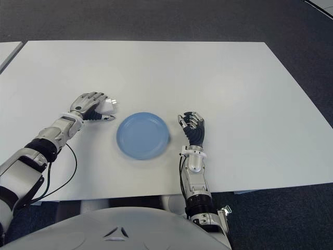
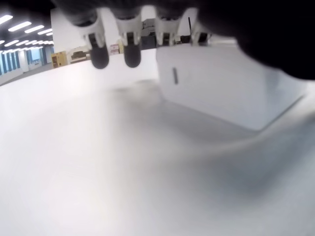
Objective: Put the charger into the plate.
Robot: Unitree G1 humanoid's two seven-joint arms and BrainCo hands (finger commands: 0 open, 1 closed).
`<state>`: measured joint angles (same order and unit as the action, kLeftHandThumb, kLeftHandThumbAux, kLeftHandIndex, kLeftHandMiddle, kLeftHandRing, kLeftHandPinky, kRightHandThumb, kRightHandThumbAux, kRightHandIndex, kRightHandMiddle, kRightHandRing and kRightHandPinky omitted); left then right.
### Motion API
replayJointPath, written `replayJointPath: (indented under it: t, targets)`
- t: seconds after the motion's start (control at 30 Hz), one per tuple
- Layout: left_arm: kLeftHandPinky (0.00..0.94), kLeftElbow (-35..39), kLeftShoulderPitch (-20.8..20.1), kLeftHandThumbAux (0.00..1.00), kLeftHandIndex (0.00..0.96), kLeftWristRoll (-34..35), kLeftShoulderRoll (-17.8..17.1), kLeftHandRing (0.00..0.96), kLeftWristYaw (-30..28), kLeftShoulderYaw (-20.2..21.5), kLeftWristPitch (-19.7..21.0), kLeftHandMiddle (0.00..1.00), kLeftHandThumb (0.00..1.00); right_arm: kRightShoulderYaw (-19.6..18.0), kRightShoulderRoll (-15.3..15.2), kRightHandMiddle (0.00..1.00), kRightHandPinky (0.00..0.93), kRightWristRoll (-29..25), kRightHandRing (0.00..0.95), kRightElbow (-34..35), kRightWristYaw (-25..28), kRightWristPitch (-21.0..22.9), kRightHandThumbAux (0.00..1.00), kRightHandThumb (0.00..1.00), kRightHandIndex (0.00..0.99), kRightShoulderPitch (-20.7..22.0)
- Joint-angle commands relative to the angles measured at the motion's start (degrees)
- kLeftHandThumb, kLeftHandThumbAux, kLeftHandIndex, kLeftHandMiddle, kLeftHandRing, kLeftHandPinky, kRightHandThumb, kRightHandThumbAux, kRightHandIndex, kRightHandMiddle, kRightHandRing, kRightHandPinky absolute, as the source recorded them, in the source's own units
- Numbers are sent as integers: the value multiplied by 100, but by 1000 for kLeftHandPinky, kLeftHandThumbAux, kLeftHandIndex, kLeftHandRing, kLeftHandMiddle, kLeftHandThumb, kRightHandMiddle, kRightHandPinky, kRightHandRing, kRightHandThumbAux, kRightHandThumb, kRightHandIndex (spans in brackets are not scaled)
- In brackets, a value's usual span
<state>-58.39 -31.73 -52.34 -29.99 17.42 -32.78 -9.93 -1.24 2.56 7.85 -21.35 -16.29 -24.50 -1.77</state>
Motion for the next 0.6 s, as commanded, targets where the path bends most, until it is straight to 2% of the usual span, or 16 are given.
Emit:
replayJointPath:
  t: [0.03,0.33,0.6]
  targets:
    - [0,-441,-17,204,0,-18,90,0,-40,-171,-45,0,541,-8,23,595,600,-12,600,80,24,86,728,705,431,-67]
    - [0,-1082,-191,213,0,48,208,0,-59,-324,-6,0,549,-35,25,593,598,-67,599,123,58,70,728,706,430,-86]
    - [0,-1242,-275,228,0,122,248,0,-90,-391,19,0,563,-75,25,586,597,-107,596,128,94,66,728,706,429,-93]
